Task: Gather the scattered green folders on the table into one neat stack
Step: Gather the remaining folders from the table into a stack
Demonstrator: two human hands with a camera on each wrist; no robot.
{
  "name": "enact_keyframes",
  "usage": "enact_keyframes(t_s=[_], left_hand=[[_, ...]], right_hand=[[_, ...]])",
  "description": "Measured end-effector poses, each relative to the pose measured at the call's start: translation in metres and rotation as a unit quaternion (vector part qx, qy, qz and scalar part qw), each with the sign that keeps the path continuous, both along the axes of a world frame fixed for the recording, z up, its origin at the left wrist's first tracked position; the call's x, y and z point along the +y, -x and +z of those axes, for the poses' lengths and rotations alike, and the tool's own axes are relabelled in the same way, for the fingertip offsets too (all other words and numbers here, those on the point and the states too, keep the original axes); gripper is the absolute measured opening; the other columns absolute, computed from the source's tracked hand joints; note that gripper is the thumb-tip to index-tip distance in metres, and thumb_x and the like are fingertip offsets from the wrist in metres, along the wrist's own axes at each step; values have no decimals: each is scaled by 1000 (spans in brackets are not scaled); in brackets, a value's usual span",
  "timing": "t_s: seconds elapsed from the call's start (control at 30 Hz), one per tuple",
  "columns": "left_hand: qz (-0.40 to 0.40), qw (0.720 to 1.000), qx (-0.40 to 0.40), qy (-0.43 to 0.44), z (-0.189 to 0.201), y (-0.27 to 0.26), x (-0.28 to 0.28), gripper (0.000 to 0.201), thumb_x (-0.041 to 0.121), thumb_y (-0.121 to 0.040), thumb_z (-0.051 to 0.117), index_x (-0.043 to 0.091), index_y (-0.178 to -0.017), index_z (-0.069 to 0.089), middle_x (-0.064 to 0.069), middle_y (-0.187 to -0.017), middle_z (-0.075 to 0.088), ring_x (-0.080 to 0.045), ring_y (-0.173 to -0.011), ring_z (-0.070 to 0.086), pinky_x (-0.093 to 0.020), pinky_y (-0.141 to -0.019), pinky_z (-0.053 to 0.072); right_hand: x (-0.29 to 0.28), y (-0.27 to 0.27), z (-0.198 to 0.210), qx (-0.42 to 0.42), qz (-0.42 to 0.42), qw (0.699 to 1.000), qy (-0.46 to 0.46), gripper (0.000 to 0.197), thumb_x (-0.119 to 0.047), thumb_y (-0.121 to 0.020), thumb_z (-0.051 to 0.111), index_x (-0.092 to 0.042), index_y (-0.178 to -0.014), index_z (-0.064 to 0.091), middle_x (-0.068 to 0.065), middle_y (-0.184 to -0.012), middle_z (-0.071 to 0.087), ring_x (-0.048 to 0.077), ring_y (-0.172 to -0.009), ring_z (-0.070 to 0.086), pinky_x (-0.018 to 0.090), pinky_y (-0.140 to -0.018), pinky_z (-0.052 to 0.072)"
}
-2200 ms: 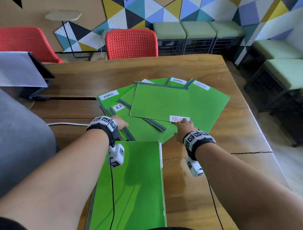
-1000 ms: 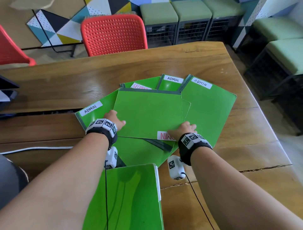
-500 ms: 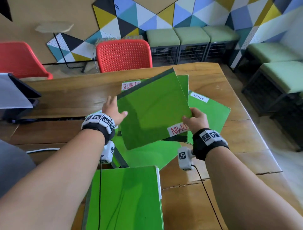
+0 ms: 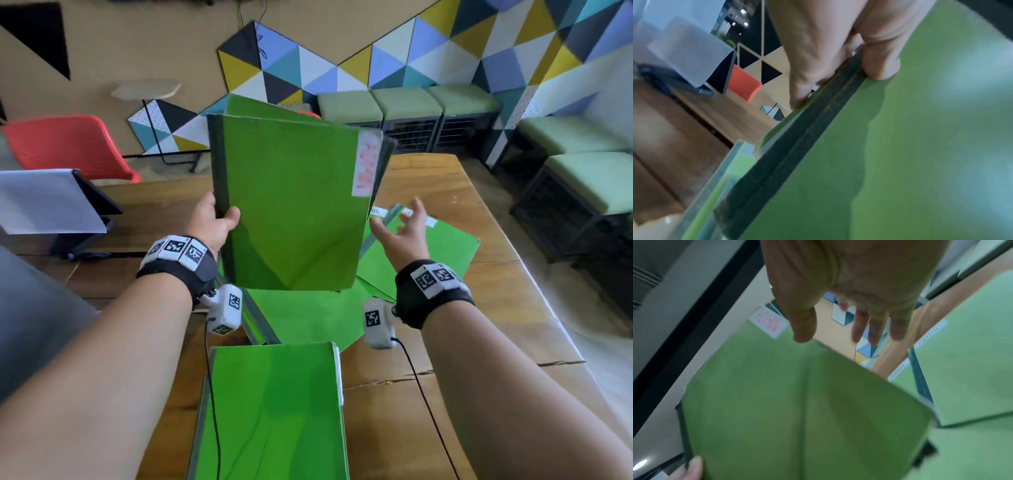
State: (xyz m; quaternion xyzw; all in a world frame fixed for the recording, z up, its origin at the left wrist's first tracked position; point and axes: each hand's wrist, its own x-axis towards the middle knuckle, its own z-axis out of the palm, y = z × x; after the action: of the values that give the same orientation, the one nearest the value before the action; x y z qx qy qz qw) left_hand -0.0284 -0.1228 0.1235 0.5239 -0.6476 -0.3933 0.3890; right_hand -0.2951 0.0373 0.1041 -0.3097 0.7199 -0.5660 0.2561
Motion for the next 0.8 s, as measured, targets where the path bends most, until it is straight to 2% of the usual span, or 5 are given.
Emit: enact_keyframes(t_s=[0.1,0.23,0.57,0.67,0.8], left_hand=[[14,999,43,-29,-9,2,17,13,21,-86,67,22,-92,55,5,-78,58,-17,-76,54,-33,-80,46],[42,994,-26,-98,-27,-4,26,50,72,-72,56,25,-88,58,-6,-98,68,-28,-93,64,-42,-87,53],[111,959,-200,-165,-51,-40,28,48,40,-103,28,1,-118,52,-15,-97,55,-28,-84,56,-42,-82,50],[106,948,-250,-166,-45,-42,24,44,32,-103,30,1,-133,43,-21,-121,54,-28,-91,52,-42,-82,48],[79,940,-292,-159,-41,-50,14,47,29,-103,32,5,-143,35,-17,-142,45,-35,-116,55,-44,-89,50]], right_hand=[[-1,-20,-15,-54,88,993,-54,70,-32,-86,69,-24,-142,28,14,-138,50,28,-125,52,42,-103,45],[-2,-25,-31,0,26,997,-73,48,-24,-84,70,-11,-125,49,7,-120,63,25,-107,63,48,-92,53],[21,31,-46,-52,-79,986,-138,47,-20,-95,55,-13,-140,44,9,-129,58,27,-107,63,46,-92,53],[26,39,-47,-62,-58,987,-136,49,-17,-96,56,-12,-142,42,6,-123,58,19,-88,63,37,-81,56],[30,48,-51,-73,-62,986,-138,47,-14,-95,57,-13,-140,45,7,-124,59,25,-97,64,46,-90,54]])
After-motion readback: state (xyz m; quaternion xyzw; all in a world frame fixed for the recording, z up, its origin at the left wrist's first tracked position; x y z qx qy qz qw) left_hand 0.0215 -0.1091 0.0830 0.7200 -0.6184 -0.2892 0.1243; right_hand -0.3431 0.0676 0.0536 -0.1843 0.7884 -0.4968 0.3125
